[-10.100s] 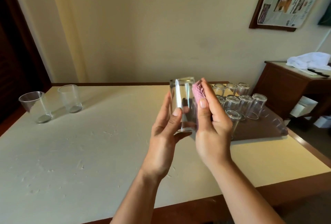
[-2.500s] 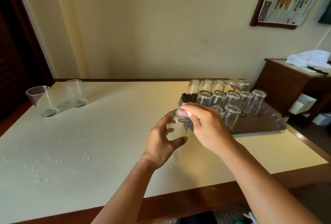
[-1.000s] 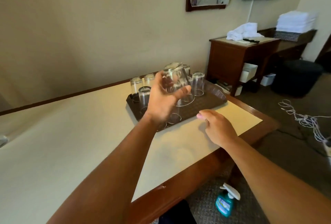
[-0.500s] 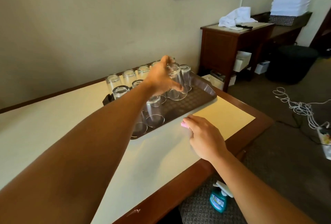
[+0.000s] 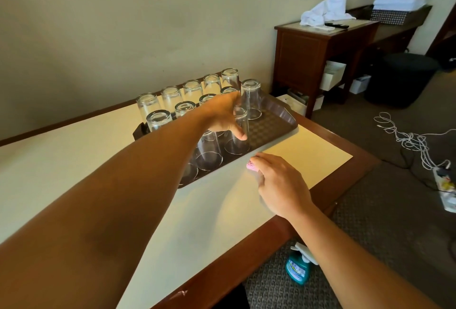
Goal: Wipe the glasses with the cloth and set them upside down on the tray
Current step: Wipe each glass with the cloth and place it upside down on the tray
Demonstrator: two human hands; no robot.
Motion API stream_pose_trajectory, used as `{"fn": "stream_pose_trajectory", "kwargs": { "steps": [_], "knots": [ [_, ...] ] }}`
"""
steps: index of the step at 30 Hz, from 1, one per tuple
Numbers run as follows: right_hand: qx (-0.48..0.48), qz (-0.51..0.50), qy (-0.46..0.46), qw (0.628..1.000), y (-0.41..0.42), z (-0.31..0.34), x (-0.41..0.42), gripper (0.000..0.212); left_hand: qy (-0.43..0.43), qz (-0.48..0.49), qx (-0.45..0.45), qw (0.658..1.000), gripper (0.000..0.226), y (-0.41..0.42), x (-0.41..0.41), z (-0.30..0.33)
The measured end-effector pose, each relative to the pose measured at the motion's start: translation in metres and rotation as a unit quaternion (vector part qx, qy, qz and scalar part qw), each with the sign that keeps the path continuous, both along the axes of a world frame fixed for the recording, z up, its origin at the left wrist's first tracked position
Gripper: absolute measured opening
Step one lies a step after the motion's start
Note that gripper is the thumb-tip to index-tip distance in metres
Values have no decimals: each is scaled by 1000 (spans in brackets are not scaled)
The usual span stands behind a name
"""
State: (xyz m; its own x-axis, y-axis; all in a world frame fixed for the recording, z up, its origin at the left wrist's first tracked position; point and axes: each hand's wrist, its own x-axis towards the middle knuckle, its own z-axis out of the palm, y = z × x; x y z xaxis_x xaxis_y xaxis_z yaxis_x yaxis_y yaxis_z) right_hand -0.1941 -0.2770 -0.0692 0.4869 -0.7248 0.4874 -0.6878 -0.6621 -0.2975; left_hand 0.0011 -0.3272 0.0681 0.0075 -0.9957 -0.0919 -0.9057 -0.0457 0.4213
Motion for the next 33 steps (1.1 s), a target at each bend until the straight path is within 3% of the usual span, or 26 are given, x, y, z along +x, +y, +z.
{"fn": "stream_pose_trajectory", "kwargs": {
  "steps": [5,11,26,33],
  "knots": [
    [3,-6,0,1000,-1,0,1,39,-83,-45,-1,996,86,1,0,3],
    [11,-5,-4,1000,1,2,1,37,-77,-38,7,996,67,4,4,1],
    [18,-6,2,1000,1,3,1,36,-46,-31,8,998,68,11,6,-7],
    [10,-6,6,1000,2,2,0,31,-132,-56,-11,990,79,22,9,-6]
  ]
}}
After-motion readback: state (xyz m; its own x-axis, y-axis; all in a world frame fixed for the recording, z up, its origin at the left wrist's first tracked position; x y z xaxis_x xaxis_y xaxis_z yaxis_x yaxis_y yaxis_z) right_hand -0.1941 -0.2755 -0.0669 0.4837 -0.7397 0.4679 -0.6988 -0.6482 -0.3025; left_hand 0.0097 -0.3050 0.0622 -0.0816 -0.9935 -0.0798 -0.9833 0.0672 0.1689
